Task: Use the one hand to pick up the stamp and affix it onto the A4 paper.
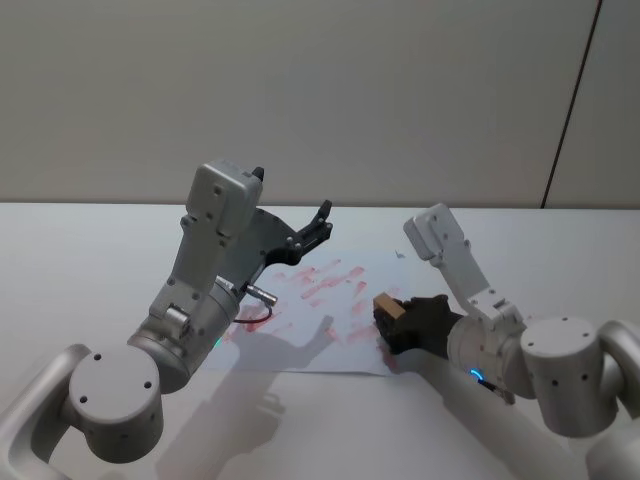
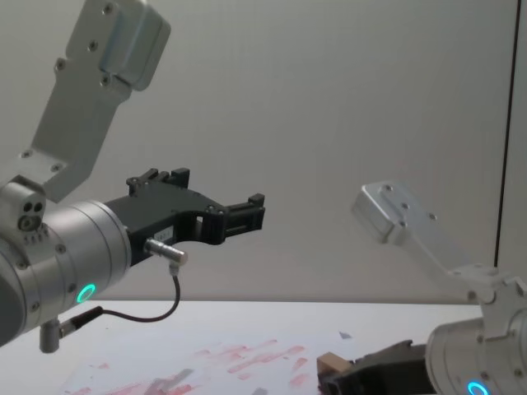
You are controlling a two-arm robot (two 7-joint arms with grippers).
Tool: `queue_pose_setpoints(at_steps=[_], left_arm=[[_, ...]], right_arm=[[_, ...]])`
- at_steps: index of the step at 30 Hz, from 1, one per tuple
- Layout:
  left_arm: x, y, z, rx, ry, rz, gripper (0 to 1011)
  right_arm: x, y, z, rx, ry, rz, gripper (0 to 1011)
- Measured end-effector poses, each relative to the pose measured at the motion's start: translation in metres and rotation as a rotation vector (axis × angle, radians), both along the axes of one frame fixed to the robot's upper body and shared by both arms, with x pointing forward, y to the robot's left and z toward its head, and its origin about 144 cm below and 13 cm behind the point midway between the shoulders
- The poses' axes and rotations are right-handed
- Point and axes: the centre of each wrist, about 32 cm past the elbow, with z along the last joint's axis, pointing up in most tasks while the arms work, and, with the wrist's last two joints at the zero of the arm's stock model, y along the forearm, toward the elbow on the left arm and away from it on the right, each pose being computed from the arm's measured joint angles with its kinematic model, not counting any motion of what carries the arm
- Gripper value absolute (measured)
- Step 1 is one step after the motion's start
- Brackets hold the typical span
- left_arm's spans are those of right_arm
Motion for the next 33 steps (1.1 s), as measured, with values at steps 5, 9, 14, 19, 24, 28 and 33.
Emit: queue_pose_setpoints(at_steps=[5, 9, 14, 19, 24, 28, 33], left_arm=[[0.0, 0.0, 0.0, 0.0, 0.0, 0.0, 1003], [0.0, 0.0, 0.0, 0.0, 0.0, 0.0, 1002], [0.0, 0.0, 0.0, 0.0, 0.0, 0.0, 1003], [0.0, 0.0, 0.0, 0.0, 0.0, 0.0, 1002], [0.0, 0.0, 0.0, 0.0, 0.0, 0.0, 1002], [0.0, 0.0, 0.0, 0.0, 0.0, 0.0, 1002], [0.0, 0.0, 0.0, 0.0, 0.0, 0.0, 1003]], right_arm=[[-0.001, -0.0012, -0.0014, -0.013, 0.012, -0.004, 220], [-0.0006, -0.0009, -0.0021, -0.023, 0.017, -0.002, 220], [0.0014, -0.0004, -0.0026, -0.038, 0.024, 0.0, 220], [0.0035, 0.0001, -0.0028, -0.049, 0.03, 0.001, 220], [0.0049, 0.0004, -0.0027, -0.052, 0.03, 0.0, 220], [0.006, 0.0008, -0.0019, -0.046, 0.029, -0.001, 220], [0.0069, 0.0011, 0.0004, -0.03, 0.024, -0.001, 220]])
